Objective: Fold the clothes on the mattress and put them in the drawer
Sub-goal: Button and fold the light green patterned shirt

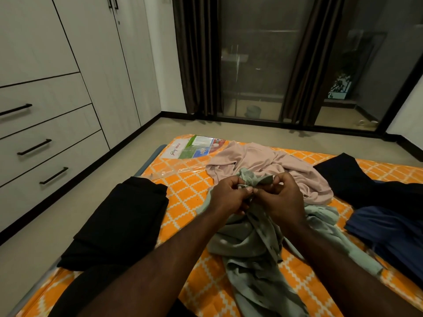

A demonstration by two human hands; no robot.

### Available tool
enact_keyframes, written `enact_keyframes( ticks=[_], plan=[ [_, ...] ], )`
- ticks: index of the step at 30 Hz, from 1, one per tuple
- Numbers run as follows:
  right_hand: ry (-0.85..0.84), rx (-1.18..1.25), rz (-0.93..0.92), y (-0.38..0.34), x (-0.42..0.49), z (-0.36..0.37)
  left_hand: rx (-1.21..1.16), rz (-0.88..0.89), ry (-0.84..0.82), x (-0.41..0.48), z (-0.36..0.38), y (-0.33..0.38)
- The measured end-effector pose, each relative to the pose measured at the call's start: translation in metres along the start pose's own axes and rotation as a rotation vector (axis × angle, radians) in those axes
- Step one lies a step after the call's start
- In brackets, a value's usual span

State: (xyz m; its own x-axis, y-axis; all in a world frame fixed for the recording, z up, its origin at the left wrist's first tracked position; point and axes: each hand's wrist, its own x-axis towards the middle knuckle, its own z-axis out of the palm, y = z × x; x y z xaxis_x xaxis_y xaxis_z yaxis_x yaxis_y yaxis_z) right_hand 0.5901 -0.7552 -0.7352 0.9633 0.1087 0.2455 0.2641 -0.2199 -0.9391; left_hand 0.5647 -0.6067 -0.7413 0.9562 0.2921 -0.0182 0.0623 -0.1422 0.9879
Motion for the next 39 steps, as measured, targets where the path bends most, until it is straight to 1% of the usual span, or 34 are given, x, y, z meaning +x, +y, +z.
enact_keyframes(
  ticks=[2, 4, 6, 8, 11, 16, 20, 23, 26, 28, 32, 34, 36, 39],
  plan=[
    [0.060, -0.095, -0.022, -0.001, 0.001, 0.001, 0.169, 0.144, 0.093, -0.001, 0.006, -0.002],
    [0.078, -0.082, -0.019, -0.001, 0.002, 0.002, 0.335, 0.269, 0.163, -0.003, 0.011, -0.003],
    [0.042, 0.017, 0.010, -0.002, 0.002, 0.000, 0.412, 0.352, 0.194, -0.003, 0.012, -0.003],
    [-0.032, 0.148, 0.057, -0.003, 0.003, -0.002, 0.445, 0.412, 0.226, 0.000, 0.010, -0.006],
    [-0.086, 0.232, 0.108, -0.005, 0.002, -0.002, 0.422, 0.435, 0.238, 0.006, 0.006, -0.013],
    [-0.080, 0.258, 0.184, -0.009, -0.001, -0.002, 0.378, 0.433, 0.142, 0.006, 0.003, -0.015],
    [-0.038, 0.135, 0.191, -0.005, 0.004, -0.001, 0.385, 0.441, 0.112, 0.005, 0.005, -0.015],
    [0.002, -0.001, 0.171, -0.004, 0.003, 0.002, 0.437, 0.500, 0.143, 0.003, 0.006, -0.017],
    [0.018, -0.050, 0.192, -0.004, 0.000, 0.004, 0.486, 0.550, 0.155, 0.001, 0.007, -0.016],
    [-0.005, -0.002, 0.241, -0.003, 0.001, 0.004, 0.520, 0.566, 0.146, 0.001, 0.008, -0.015],
    [-0.068, 0.241, 0.341, -0.006, 0.004, 0.001, 0.560, 0.598, 0.149, 0.003, 0.010, -0.016],
    [-0.075, 0.258, 0.380, -0.006, 0.004, -0.001, 0.581, 0.635, 0.122, 0.001, 0.011, -0.016],
    [-0.042, 0.172, 0.373, -0.005, 0.003, 0.001, 0.613, 0.676, 0.088, 0.001, 0.010, -0.017],
    [0.007, -0.012, 0.289, -0.005, 0.001, 0.003, 0.641, 0.707, 0.075, 0.003, 0.009, -0.018]
  ],
)
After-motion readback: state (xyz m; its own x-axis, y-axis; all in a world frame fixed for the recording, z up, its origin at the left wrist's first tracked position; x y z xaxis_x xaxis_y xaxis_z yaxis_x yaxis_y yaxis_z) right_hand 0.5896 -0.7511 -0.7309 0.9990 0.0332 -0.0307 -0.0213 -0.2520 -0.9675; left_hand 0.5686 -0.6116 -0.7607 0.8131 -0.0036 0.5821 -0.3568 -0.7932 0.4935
